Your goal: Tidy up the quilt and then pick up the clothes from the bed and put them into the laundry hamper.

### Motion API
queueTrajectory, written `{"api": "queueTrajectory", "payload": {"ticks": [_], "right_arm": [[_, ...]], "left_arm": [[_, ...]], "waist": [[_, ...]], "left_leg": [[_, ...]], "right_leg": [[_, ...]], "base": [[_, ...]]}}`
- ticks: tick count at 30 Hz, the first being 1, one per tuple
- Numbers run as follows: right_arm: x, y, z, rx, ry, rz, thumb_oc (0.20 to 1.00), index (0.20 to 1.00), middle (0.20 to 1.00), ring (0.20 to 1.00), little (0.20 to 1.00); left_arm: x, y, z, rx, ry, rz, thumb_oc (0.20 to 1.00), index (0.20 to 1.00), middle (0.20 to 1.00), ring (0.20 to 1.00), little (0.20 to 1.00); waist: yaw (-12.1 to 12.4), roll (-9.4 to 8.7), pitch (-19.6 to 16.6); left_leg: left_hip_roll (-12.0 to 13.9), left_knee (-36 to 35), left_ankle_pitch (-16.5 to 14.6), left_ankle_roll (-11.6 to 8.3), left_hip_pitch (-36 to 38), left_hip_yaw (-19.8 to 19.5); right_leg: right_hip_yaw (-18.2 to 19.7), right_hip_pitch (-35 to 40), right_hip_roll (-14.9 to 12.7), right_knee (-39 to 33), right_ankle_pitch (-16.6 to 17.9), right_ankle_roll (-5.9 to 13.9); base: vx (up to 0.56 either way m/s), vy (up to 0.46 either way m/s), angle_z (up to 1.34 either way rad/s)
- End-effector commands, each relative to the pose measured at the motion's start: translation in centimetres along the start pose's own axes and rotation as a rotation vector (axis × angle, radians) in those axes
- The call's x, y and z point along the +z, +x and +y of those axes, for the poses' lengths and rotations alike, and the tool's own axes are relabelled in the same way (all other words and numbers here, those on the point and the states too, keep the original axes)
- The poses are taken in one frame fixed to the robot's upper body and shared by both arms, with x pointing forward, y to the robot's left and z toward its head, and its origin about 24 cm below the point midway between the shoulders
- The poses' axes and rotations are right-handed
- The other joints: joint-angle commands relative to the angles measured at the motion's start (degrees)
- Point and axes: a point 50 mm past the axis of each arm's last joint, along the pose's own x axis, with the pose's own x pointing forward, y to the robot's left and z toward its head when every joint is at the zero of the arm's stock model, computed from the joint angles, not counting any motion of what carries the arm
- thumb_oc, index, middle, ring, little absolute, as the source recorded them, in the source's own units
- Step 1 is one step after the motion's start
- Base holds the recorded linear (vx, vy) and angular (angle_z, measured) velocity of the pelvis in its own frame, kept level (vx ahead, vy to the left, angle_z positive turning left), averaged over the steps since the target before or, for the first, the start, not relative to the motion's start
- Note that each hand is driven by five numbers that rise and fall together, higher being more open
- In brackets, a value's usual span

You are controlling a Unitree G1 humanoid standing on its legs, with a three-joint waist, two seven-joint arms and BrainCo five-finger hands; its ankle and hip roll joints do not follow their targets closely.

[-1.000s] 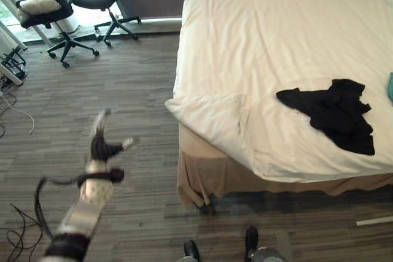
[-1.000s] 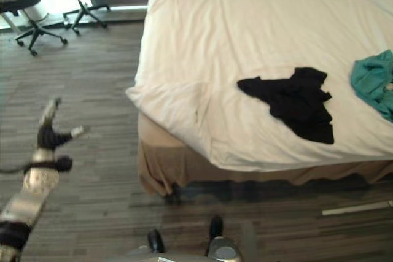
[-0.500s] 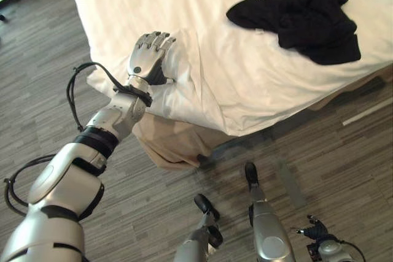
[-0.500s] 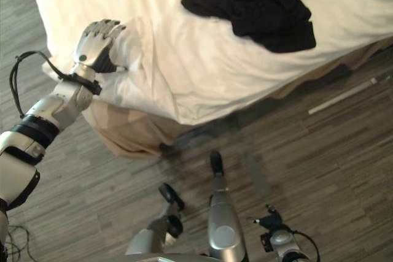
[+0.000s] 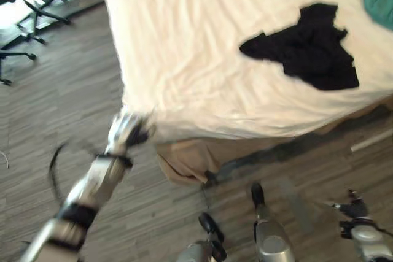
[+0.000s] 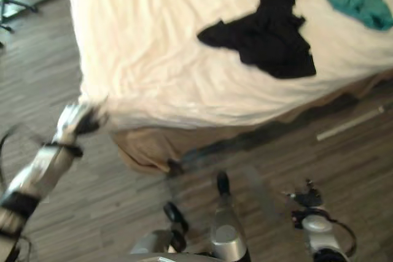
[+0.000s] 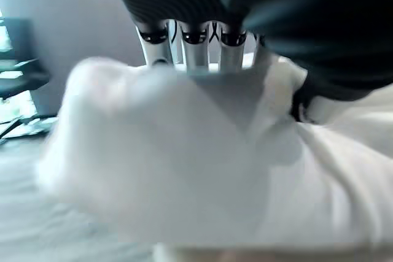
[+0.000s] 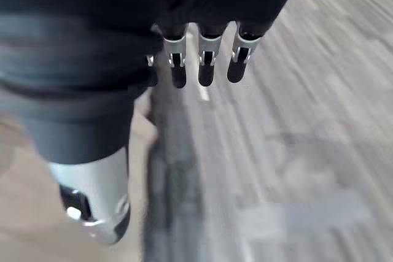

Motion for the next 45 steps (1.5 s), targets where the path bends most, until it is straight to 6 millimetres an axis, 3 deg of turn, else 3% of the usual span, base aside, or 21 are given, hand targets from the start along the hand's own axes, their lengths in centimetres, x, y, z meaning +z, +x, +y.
{"api": "queueTrajectory", "payload": {"ticks": [1,3,4,5,6,9,11,16,17,18,21,22,23,25,28,31,36,41,42,44,45], "right_arm": [[6.1,1.2,-2.9,-0.125,-0.023,-0.258,1.000,1.000,1.000,1.000,1.000],[10.6,1.0,-3.7,-0.138,-0.016,-0.441,1.000,1.000,1.000,1.000,1.000],[15.4,0.4,-3.5,-0.124,-0.028,-0.626,0.796,0.796,0.796,0.796,0.796],[15.4,0.4,-3.5,-0.125,-0.029,-0.627,0.511,0.511,0.511,0.511,0.511],[17.4,-0.1,-2.9,-0.102,-0.020,-0.706,0.200,0.200,0.200,0.200,0.200],[23.2,-1.7,-0.2,-0.015,0.060,-0.897,0.200,0.200,0.200,0.200,0.200],[27.4,-3.0,2.0,0.053,0.145,-1.006,0.200,0.200,0.200,0.200,0.200],[36.1,-5.8,3.9,0.155,0.382,-1.137,0.200,0.200,0.200,0.200,0.200],[38.0,-6.8,5.2,0.223,0.457,-1.138,0.200,0.200,0.200,0.200,0.200],[38.0,-6.8,5.2,0.223,0.457,-1.139,0.200,0.200,0.200,0.200,0.200],[39.3,-8.6,8.6,0.369,0.528,-1.120,0.200,0.200,0.200,0.200,0.200],[39.1,-10.4,10.9,0.493,0.578,-1.120,0.200,0.200,0.200,0.200,0.200],[39.1,-10.4,10.9,0.493,0.578,-1.122,0.200,0.200,0.200,0.200,0.200],[39.0,-13.3,13.3,0.658,0.603,-1.162,0.200,0.200,0.200,0.200,0.200],[37.1,-18.4,18.1,0.985,0.544,-1.199,0.200,0.200,0.200,0.200,0.200],[35.1,-21.0,19.9,1.159,0.499,-1.213,0.200,0.200,0.200,0.200,0.200],[33.6,-22.5,19.8,1.236,0.527,-1.247,0.200,0.200,0.200,0.200,0.200],[36.6,-22.4,14.3,1.046,0.655,-1.450,0.200,0.200,0.200,0.200,0.200],[36.6,-22.4,14.3,1.046,0.655,-1.450,0.200,0.200,0.200,0.200,0.200],[38.1,-21.2,11.2,0.884,0.738,-1.509,0.200,0.200,0.200,0.200,0.200],[38.1,-21.2,11.2,0.883,0.738,-1.509,0.200,0.200,0.200,0.200,0.200]], "left_arm": [[-3.9,-2.6,-3.1,-0.083,-0.143,0.198,1.000,1.000,1.000,1.000,1.000],[-4.9,-5.0,-6.8,-0.206,-0.175,0.297,1.000,1.000,1.000,1.000,1.000],[-5.9,-8.1,-10.9,-0.352,-0.192,0.433,1.000,1.000,1.000,1.000,1.000],[-5.8,-8.1,-10.9,-0.351,-0.193,0.433,1.000,1.000,1.000,1.000,1.000],[-6.2,-9.6,-12.4,-0.409,-0.200,0.495,1.000,1.000,1.000,1.000,1.000],[-6.9,-13.5,-15.7,-0.524,-0.232,0.686,1.000,1.000,1.000,1.000,1.000],[-7.1,-14.1,-16.2,-0.538,-0.229,0.743,1.000,1.000,1.000,1.000,1.000],[-6.9,-10.6,-14.6,-0.403,-0.250,0.724,1.000,1.000,1.000,1.000,1.000],[-6.2,-8.5,-13.6,-0.318,-0.281,0.685,1.000,1.000,1.000,1.000,1.000],[-6.2,-8.4,-13.6,-0.318,-0.282,0.685,1.000,1.000,1.000,1.000,1.000],[-4.3,-4.9,-12.0,-0.195,-0.342,0.597,1.000,1.000,1.000,1.000,1.000],[-2.6,-3.0,-11.2,-0.129,-0.404,0.532,1.000,1.000,1.000,1.000,1.000],[-2.6,-3.0,-11.2,-0.128,-0.404,0.531,1.000,1.000,1.000,1.000,1.000],[-1.0,-1.6,-10.5,-0.085,-0.465,0.468,1.000,1.000,1.000,1.000,1.000],[1.3,0.2,-9.6,-0.036,-0.526,0.385,1.000,1.000,1.000,1.000,1.000],[3.2,0.8,-9.7,-0.043,-0.580,0.328,1.000,1.000,1.000,1.000,1.000],[4.1,0.4,-10.9,-0.080,-0.623,0.343,1.000,1.000,1.000,1.000,1.000],[3.2,-0.2,-11.5,-0.060,-0.742,0.442,1.000,1.000,1.000,1.000,1.000],[3.2,-0.2,-11.5,-0.060,-0.742,0.442,1.000,1.000,1.000,1.000,1.000],[3.0,-0.2,-11.4,-0.049,-0.797,0.464,1.000,1.000,1.000,1.000,1.000],[3.0,-0.2,-11.4,-0.049,-0.797,0.463,1.000,1.000,1.000,1.000,1.000]], "waist": [[3.5,-3.76,-4.3],[4.6,-4.35,-5.0],[6.2,-5.14,-5.4],[6.1,-5.06,-5.3],[6.9,-5.42,-5.3],[9.3,-6.27,-4.7],[11.1,-6.72,-3.1],[15.0,-6.32,4.4],[16.5,-5.29,7.0],[16.4,-5.27,6.9],[18.0,-4.07,10.1],[18.7,-3.44,11.6],[18.6,-3.49,11.5],[19.2,-2.92,12.7],[20.1,-3.06,13.6],[20.2,-3.82,13.0],[19.4,-5.27,11.1],[18.0,-6.40,10.2],[18.0,-6.40,10.2],[17.3,-6.15,11.1],[17.4,-6.16,11.1]], "left_leg": [[1.3,0.6,-3.2,-1.67,2.6,-2.5],[1.4,0.5,-3.4,-1.48,3.5,-2.8],[1.5,0.5,-3.4,-1.41,4.0,-3.2],[1.5,0.5,-3.4,-1.41,4.0,-3.3],[1.5,0.5,-3.3,-1.40,3.9,-3.5],[1.6,0.6,-2.8,-1.36,2.7,-4.8],[1.7,0.9,-2.1,-1.48,0.3,-5.8],[3.3,3.8,0.3,-2.58,-10.5,-8.7],[3.8,5.1,1.2,-3.16,-15.0,-9.4],[3.8,5.3,1.2,-3.16,-15.2,-9.5],[4.1,7.3,2.1,-3.87,-22.4,-10.6],[4.0,9.4,0.9,-4.62,-26.2,-11.6],[4.0,9.7,2.0,-4.07,-27.2,-11.4],[4.2,12.7,0.2,-4.76,-31.0,-12.6],[4.3,14.4,-0.4,-4.93,-33.4,-13.2],[3.8,12.8,-0.2,-4.79,-30.7,-13.3],[3.6,9.1,0.1,-4.37,-24.3,-13.6],[3.3,7.6,1.3,-3.60,-20.8,-12.8],[3.3,7.6,1.3,-3.60,-20.8,-12.8],[3.3,8.3,1.2,-3.73,-21.3,-12.4],[3.3,8.4,1.1,-3.73,-21.3,-12.4]], "right_leg": [[-0.6,2.9,-6.9,0.3,-4.9,7.30],[-1.1,4.1,-6.7,0.4,-5.2,7.15],[-1.7,5.0,-6.6,0.4,-5.6,6.99],[-1.7,5.0,-6.6,0.4,-5.6,6.99],[-2.0,5.2,-6.5,0.5,-5.8,6.89],[-2.7,4.7,-6.2,0.9,-6.1,6.54],[-3.2,2.9,-6.2,1.5,-6.1,6.34],[-4.3,-5.8,-6.7,4.9,-5.6,5.53],[-5.5,-8.9,-7.4,6.5,-5.6,5.37],[-5.6,-9.1,-7.4,6.5,-5.6,5.36],[-7.2,-15.2,-8.0,9.7,-6.0,5.28],[-7.3,-18.8,-8.4,12.5,-7.5,5.80],[-7.6,-19.7,-8.5,12.5,-6.5,5.26],[-7.4,-23.6,-9.3,16.5,-8.3,5.69],[-7.9,-25.5,-10.0,17.9,-8.8,5.45],[-8.6,-22.5,-9.4,15.2,-8.6,5.35],[-9.3,-15.1,-8.2,10.5,-8.3,5.14],[-8.8,-12.2,-7.4,8.6,-7.4,4.23],[-8.8,-12.2,-7.4,8.5,-7.4,4.23],[-7.9,-13.4,-7.3,9.0,-7.2,4.09],[-7.9,-13.4,-7.3,9.0,-7.2,4.09]], "base": [[0.10,0.026,0.19],[0.07,0.031,0.25],[0.05,0.034,0.23],[0.04,0.018,0.12],[-0.01,0.000,0.16],[-0.06,-0.013,0.22],[-0.17,-0.036,0.30],[-0.26,-0.034,0.35],[-0.19,-0.002,0.46],[-0.20,-0.005,0.38],[-0.17,-0.002,0.25],[-0.17,-0.012,0.21],[-0.10,-0.041,0.18],[-0.08,-0.034,0.18],[-0.07,-0.024,0.13],[0.01,-0.028,0.04],[0.06,-0.042,0.12],[0.00,-0.013,-0.04],[-0.01,-0.030,-0.14],[-0.04,-0.032,-0.15],[-0.08,-0.024,-0.17]]}}
